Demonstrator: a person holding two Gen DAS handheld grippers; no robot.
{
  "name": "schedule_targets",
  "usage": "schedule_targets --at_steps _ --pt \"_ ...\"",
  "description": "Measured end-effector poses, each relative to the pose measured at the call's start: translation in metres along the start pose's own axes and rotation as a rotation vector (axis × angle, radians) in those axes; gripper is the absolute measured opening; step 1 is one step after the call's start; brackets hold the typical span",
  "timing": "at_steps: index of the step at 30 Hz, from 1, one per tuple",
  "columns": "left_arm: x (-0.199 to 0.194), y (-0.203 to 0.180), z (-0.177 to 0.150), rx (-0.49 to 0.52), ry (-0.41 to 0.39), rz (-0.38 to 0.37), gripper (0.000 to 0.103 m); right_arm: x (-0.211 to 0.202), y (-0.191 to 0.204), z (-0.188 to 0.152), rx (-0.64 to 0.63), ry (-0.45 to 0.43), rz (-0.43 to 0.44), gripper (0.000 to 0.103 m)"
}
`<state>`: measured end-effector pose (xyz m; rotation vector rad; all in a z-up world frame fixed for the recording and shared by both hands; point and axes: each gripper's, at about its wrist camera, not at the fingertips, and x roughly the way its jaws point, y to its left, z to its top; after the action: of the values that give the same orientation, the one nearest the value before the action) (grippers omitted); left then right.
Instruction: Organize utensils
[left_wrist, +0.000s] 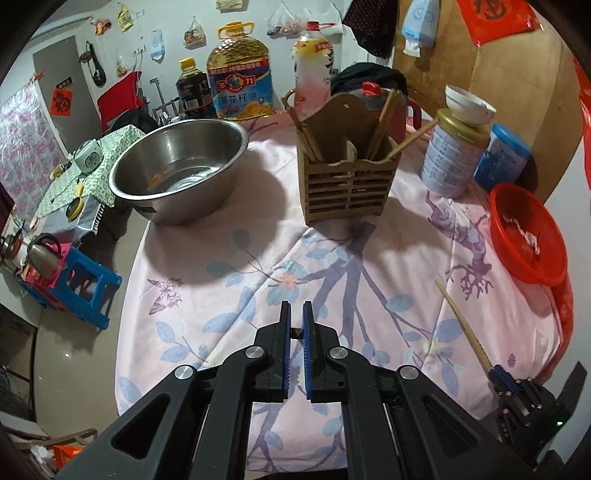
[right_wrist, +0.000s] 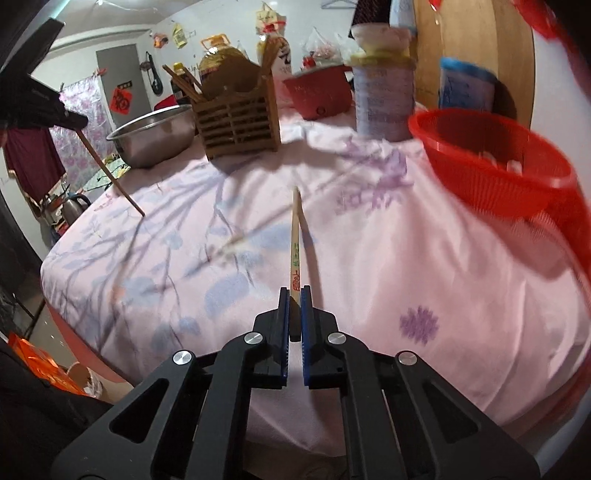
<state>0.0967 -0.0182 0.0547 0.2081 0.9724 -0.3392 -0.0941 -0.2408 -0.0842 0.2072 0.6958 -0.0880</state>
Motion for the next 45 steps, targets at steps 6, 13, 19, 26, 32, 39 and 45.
schedule_targets --at_steps 6,13,19,26,32,39,45 --pt "0.003 0.024 0.003 -0.018 -0.023 -0.030 0.006 -0.020 0.014 0.063 -0.022 -0.074 -0.021 0.007" --pt "0.006 0.034 0.003 0.028 -0.043 -0.089 0.007 -0.023 0.030 0.123 0.026 -0.147 -0.048 0.007" --pt "0.021 0.031 0.001 0.031 -0.014 -0.113 0.007 -0.001 0.043 0.151 0.020 -0.131 -0.029 0.007" --pt "0.024 0.040 0.003 -0.093 -0.015 -0.063 0.006 0.030 0.050 0.171 -0.084 -0.083 0.087 0.007" --pt "0.036 0.055 -0.024 -0.173 0.064 -0.009 0.021 0.042 0.045 0.181 -0.131 -0.068 0.177 0.007" --pt "0.049 0.052 -0.099 -0.294 0.177 -0.010 0.033 0.050 0.037 0.189 -0.186 -0.044 0.262 0.007" --pt "0.050 0.019 -0.153 -0.367 0.198 0.015 0.037 0.060 0.031 0.199 -0.251 -0.019 0.340 0.007"
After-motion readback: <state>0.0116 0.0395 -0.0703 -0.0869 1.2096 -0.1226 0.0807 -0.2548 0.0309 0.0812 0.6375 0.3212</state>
